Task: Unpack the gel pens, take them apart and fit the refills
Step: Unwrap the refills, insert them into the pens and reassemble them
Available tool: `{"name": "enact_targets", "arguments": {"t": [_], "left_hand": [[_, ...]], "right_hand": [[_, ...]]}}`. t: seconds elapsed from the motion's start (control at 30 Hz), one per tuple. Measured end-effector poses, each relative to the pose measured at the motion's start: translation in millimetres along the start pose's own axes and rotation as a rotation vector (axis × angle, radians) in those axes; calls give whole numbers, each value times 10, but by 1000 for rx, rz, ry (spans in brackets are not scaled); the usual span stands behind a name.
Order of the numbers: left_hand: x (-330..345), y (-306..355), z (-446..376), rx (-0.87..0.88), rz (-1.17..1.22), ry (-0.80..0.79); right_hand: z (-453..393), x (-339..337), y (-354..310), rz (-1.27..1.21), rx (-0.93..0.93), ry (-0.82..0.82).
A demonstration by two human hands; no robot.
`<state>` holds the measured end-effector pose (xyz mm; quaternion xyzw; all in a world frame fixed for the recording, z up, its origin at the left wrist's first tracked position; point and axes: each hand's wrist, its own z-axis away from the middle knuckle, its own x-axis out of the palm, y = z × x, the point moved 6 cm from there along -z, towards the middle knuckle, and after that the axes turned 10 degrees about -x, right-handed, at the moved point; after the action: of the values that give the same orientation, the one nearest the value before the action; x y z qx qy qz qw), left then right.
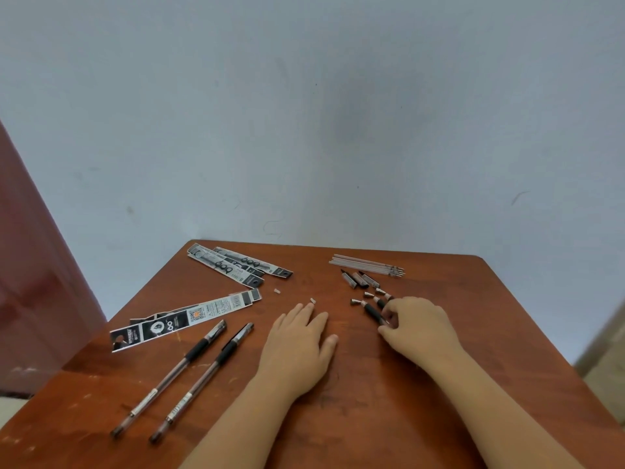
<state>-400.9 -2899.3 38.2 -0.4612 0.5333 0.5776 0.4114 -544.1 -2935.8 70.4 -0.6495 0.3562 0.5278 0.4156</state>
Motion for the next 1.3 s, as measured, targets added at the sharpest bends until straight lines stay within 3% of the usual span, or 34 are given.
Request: {"name": "enact_targets", "arguments": {"t": [0.37, 0.93, 1.3], "left_hand": [[2, -2, 9, -6, 14, -12], [-63, -71, 36, -28, 156, 34], [-63, -69, 36, -6, 136, 43]], "right_hand": [[24, -35, 4, -165, 33, 62], [36, -82, -129, -355, -174, 182], [42, -169, 25, -345, -41, 258]]}}
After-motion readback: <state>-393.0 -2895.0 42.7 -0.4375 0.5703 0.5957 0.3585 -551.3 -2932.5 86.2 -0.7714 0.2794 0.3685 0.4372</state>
